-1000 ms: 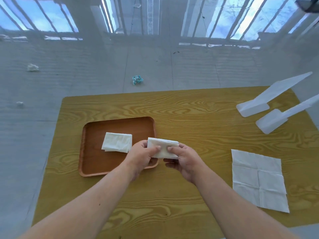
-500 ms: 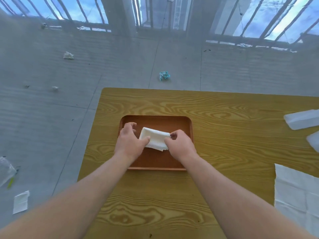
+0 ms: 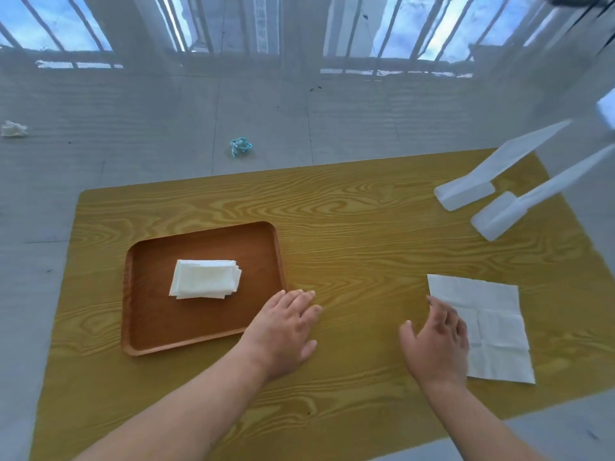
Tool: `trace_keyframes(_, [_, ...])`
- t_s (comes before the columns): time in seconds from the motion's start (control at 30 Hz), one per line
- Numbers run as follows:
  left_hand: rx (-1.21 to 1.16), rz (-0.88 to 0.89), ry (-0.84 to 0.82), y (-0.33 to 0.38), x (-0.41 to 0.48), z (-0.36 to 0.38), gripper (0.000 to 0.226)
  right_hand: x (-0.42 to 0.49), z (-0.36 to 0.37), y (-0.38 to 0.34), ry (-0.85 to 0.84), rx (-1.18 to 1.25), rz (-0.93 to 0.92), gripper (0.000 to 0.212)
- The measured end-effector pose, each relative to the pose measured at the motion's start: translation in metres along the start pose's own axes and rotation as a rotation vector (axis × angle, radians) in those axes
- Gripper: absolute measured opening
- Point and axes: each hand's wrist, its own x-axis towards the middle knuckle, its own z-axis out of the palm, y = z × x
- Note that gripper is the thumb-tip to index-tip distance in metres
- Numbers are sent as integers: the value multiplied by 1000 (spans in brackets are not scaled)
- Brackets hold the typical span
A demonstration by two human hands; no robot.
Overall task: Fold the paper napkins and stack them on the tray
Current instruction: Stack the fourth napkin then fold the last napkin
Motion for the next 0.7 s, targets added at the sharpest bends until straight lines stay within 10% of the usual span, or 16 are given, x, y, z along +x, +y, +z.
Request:
trace_keyframes(0.13, [8,67,-18,33,22,1,63,0,-4,22,-80,33,95,62])
trace_keyframes(0.4, [-27,74,88,51,33,-8,55,-11,9,-52,-314,245,-471,40])
trace_keyframes(0.7, [62,-6,-43,26,16,4,71,-4,22,-32,-411,-247,-828,67])
